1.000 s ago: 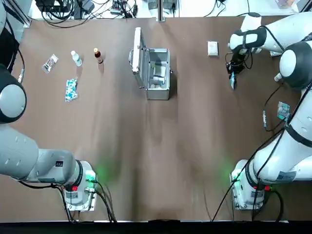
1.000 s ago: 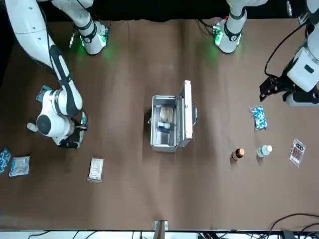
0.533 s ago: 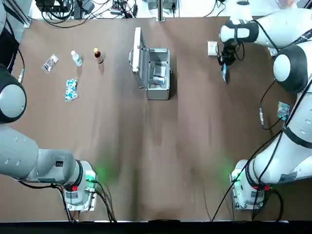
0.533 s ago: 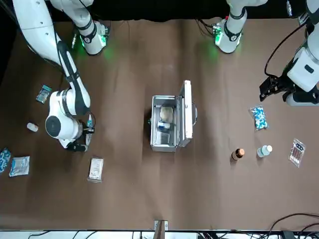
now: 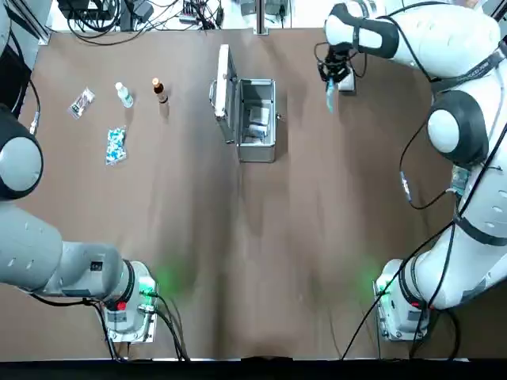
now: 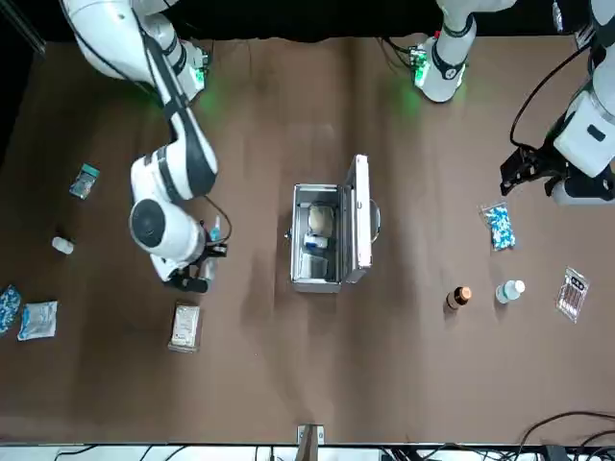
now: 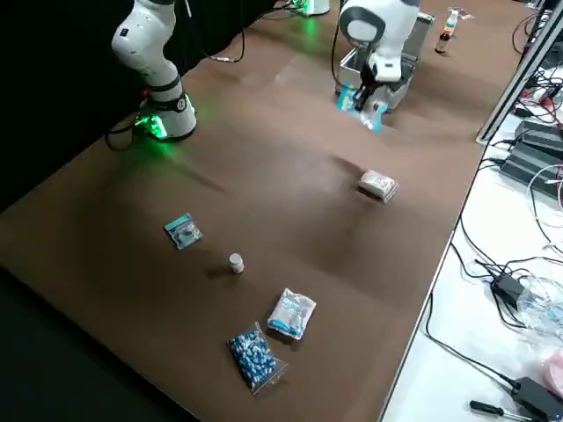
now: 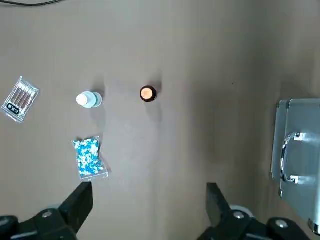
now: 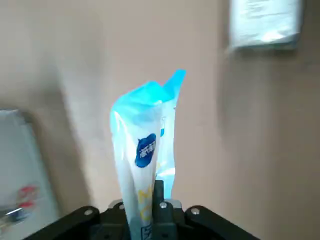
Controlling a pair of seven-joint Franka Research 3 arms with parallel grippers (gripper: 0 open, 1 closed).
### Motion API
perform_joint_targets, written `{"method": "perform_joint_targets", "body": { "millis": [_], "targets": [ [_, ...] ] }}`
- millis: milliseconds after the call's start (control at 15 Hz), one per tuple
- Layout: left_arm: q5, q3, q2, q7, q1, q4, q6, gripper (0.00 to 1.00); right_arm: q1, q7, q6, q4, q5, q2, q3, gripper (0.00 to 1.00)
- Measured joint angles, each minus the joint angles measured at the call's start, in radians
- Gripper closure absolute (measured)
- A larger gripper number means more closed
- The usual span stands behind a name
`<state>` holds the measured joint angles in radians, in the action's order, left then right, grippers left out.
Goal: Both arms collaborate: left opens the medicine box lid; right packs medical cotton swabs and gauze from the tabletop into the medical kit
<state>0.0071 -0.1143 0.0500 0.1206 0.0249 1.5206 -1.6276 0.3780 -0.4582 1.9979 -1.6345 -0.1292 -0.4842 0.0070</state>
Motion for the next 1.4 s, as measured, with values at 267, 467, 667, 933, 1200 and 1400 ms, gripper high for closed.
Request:
{"method": "perform_joint_targets", "body": {
  "millis": [267, 467, 667, 933, 1200, 1400],
  "targets": [
    [0.0, 0.0, 0.0, 0.0, 0.0, 0.0, 0.0, 0.0, 0.114, -0.049, 0.015, 0.079, -0.129, 0.0, 0.0, 0.89],
    [0.0, 0.0, 0.0, 0.0, 0.0, 0.0, 0.0, 0.0, 0.165, -0.065, 0.046, 0.117, -0.175, -0.004, -0.001, 0.89],
    [0.0, 0.0, 0.0, 0.0, 0.0, 0.0, 0.0, 0.0, 0.221, -0.083, 0.178, 0.12, -0.207, -0.047, 0.0, 0.89],
    [0.0, 0.0, 0.0, 0.0, 0.0, 0.0, 0.0, 0.0, 0.27, -0.089, 0.268, 0.123, -0.298, -0.135, 0.0, 0.89],
    [0.0, 0.0, 0.0, 0.0, 0.0, 0.0, 0.0, 0.0, 0.286, -0.089, 0.266, 0.134, -0.35, -0.145, 0.0, 0.77],
    [0.0, 0.0, 0.0, 0.0, 0.0, 0.0, 0.0, 0.0, 0.305, -0.087, 0.264, 0.134, -0.351, -0.146, 0.0, 0.63]
  ]
}}
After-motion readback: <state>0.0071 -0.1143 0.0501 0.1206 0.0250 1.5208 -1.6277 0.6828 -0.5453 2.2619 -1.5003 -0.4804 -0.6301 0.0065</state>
